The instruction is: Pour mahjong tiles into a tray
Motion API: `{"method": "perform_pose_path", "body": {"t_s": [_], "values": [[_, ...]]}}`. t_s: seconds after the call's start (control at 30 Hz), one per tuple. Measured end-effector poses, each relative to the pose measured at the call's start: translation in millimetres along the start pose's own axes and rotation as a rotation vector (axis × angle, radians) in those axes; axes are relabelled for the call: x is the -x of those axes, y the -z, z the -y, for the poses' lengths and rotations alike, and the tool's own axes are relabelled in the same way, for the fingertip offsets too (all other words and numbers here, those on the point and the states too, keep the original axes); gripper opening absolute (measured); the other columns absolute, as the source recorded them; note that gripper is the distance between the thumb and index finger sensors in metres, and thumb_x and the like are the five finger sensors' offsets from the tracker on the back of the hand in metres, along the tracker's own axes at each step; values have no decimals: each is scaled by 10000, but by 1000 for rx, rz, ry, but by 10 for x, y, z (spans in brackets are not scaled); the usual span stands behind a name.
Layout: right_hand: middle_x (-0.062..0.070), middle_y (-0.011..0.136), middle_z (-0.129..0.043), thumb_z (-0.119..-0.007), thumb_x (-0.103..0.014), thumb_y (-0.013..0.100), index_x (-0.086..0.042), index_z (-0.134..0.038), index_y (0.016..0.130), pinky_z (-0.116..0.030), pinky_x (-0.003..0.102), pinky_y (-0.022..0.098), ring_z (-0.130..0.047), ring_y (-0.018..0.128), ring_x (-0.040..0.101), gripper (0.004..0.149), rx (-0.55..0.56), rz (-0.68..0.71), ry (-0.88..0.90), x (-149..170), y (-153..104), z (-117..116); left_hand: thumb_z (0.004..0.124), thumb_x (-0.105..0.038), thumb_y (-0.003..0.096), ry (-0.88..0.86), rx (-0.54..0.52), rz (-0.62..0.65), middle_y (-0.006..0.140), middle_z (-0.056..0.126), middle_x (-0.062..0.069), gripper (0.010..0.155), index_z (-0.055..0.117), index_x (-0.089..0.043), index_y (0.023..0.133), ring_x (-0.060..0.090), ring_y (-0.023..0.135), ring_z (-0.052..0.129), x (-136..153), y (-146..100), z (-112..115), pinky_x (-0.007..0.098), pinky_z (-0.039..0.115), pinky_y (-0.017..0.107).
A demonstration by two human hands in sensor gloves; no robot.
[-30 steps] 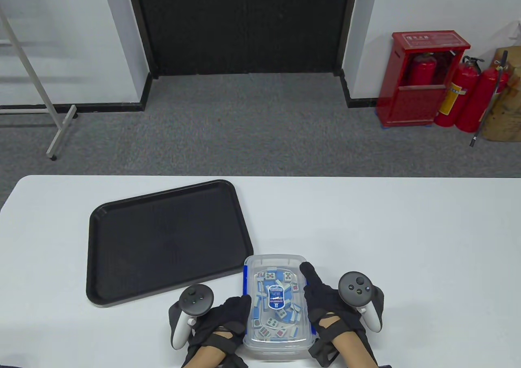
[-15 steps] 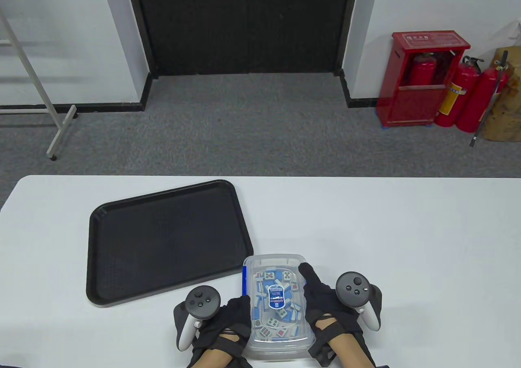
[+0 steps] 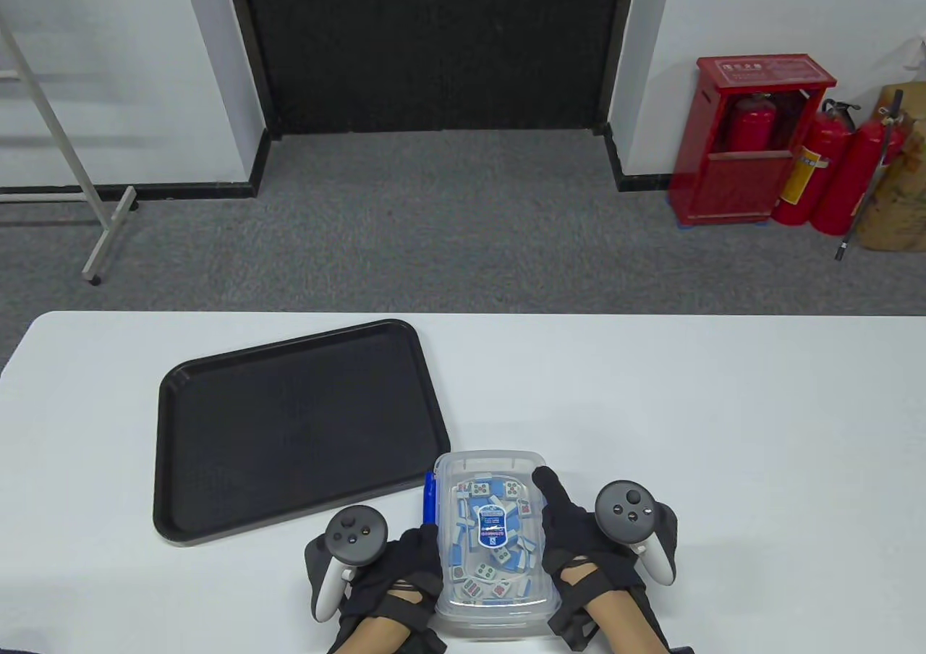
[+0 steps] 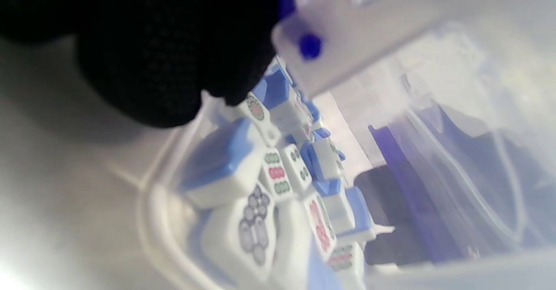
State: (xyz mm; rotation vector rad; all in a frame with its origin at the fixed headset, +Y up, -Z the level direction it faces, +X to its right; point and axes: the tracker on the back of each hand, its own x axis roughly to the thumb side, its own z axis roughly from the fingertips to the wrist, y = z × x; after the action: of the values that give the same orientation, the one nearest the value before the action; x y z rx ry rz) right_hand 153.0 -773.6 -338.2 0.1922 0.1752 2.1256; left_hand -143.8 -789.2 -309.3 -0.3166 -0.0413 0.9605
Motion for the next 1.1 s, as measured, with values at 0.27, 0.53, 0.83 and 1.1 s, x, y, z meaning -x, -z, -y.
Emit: {"method": "perform_pose_path", "body": {"t_s": [0.27, 0.53, 0.83, 1.1], "values": [[401, 585, -833, -604, -208, 473, -253, -308, 1022, -816, 587, 303, -948, 211, 319, 625, 6, -32, 42, 41, -22, 2, 514, -469, 519, 1, 11, -1, 355, 992, 136, 667, 747, 110, 754, 325, 181, 1048, 2, 14, -15, 508, 848, 197], [387, 636, -817, -628, -221, 469, -209, -323, 1025, -763, 610, 321, -930, 251, 361, 634, 73, -79, 6, 85, -74, 92, 557, -476, 544, 45, 54, -54, 451, 984, 163, 648, 713, 86, 825, 373, 291, 1034, 7, 23, -152, 542, 820, 267], [395, 694, -757, -686, -254, 439, -95, -620, 973, -716, 642, 370, -909, 344, 410, 561, 262, -36, -75, 13, -170, 355, 580, -490, 544, 178, -61, 7, 670, 928, 262, 672, 644, 55, 931, 493, 527, 958, -62, -56, -386, 621, 749, 397], [393, 724, -731, -712, -422, 460, 12, -778, 852, -697, 652, 408, -894, 409, 418, 588, 103, -18, -83, -131, -188, 261, 587, -511, 541, 230, 5, 118, 818, 827, 305, 688, 637, 16, 980, 560, 670, 852, -300, -162, -152, 660, 682, 468]]}}
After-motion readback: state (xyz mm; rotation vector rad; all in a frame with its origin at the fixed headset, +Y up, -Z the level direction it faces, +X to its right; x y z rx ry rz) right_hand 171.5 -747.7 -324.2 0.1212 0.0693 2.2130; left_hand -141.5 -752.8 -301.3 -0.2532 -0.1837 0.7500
